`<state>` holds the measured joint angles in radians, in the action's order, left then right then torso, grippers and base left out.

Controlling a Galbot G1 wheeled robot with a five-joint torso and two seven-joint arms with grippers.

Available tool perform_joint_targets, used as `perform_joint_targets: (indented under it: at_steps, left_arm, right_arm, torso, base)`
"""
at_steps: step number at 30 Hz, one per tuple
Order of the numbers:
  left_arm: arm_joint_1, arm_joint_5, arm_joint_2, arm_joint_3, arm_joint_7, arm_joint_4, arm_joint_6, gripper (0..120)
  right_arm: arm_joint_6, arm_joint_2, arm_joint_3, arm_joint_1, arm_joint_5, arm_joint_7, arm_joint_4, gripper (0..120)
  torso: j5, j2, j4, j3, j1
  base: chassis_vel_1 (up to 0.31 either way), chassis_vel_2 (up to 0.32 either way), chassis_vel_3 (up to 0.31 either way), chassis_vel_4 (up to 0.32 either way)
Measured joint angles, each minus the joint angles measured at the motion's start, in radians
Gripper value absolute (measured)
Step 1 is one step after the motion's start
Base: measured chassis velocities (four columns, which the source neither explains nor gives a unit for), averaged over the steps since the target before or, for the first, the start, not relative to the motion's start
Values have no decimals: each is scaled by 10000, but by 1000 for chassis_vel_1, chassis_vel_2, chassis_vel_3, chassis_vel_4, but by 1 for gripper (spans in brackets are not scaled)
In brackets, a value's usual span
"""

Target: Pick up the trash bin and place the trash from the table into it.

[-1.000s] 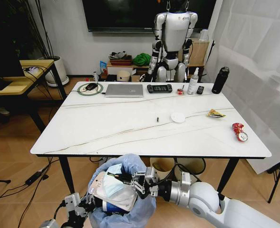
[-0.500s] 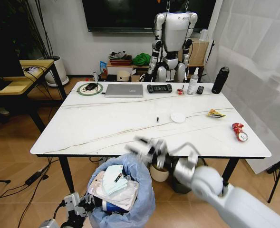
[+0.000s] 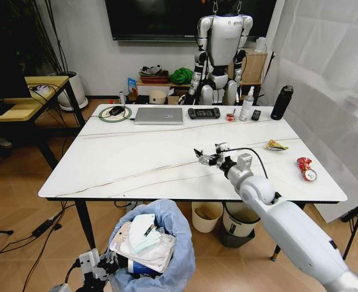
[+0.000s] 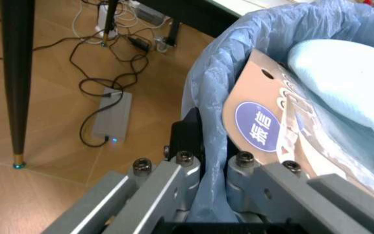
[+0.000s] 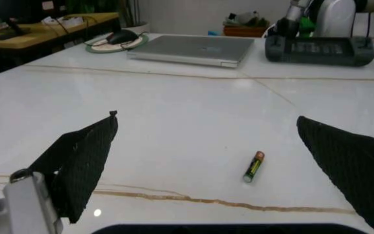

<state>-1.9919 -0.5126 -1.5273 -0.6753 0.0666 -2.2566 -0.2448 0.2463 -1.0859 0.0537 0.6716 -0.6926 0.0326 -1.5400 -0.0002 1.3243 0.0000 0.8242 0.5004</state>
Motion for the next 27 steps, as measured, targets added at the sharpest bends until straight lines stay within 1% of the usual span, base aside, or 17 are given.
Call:
perform_joint_targets:
  at_steps: [3, 4, 7, 8, 11, 14, 18, 20, 22, 23, 24, 25, 27]
  left_arm:
    - [-51, 13, -19, -93, -12, -29, 0, 0]
    - [-108, 15, -44, -225, -16, -99, 5, 0]
    - [-145, 15, -79, -302, -19, -163, 5, 0]
    - [-145, 15, -79, -302, -19, -163, 5, 0]
    - [-169, 12, -116, -346, -20, -211, 15, 0]
    - [-180, 7, -145, -345, -20, -215, 26, 0]
    - [-174, 7, -157, -312, -18, -193, 33, 0]
    - [-152, 5, -159, -295, -18, -168, 33, 0]
    - [-141, -5, -158, -276, -18, -156, 33, 0]
    - [-141, -5, -158, -276, -18, -156, 33, 0]
    - [-130, -12, -157, -271, -18, -147, 33, 0]
    - [-128, -12, -157, -271, -18, -146, 33, 0]
    - [-107, -21, -145, -270, -18, -129, 33, 0]
  right_arm:
    - [70, -330, 232, -264, 119, 11, 461, 100]
    - [177, -946, 542, -728, 383, 16, 1312, 100]
    - [199, -1404, 680, -1056, 662, 16, 2124, 100]
    - [199, -1404, 680, -1056, 662, 16, 2124, 100]
    - [199, -1654, 696, -1268, 833, 13, 2879, 100]
    - [135, -1689, 602, -1353, 1039, -20, 3506, 94]
    - [71, -1672, 454, -1385, 1093, -49, 3824, 90]
    - [43, -1604, 380, -1384, 1098, -137, 3937, 86]
    - [6, -1539, 306, -1347, 1101, -228, 3968, 77]
    - [6, -1539, 306, -1347, 1101, -228, 3968, 77]
    - [-13, -1505, 281, -1317, 1102, -256, 3966, 71]
    - [-20, -1497, 277, -1309, 1103, -263, 3963, 71]
    - [-41, -1412, 261, -1247, 1109, -303, 3900, 59]
  torso:
    - [0, 0, 1, 0, 0]
    - [1, 0, 1, 0, 0]
    - [1, 0, 4, 0, 0]
    - [1, 0, 4, 0, 0]
    - [1, 0, 4, 0, 0]
    - [0, 0, -1, 0, 0]
    - [1, 1, -1, -1, -1]
    - [2, 2, -1, -1, -2]
    - [1, 2, -1, -1, -2]
    - [1, 2, -1, -1, -2]
    - [1, 2, 0, -2, -2]
    - [2, 2, 0, -2, -2]
    - [1, 2, -1, -2, -2]
  base:
    - [0, 0, 0, 0]
    - [0, 0, 0, 0]
    - [0, 0, 0, 0]
    - [0, 0, 0, 0]
    - [0, 0, 0, 0]
    - [0, 0, 0, 0]
    - [0, 0, 0, 0]
    - [0, 0, 0, 0]
    - [0, 0, 0, 0]
    - [0, 0, 0, 0]
    - [0, 0, 0, 0]
    - [0, 0, 0, 0]
    - [0, 0, 0, 0]
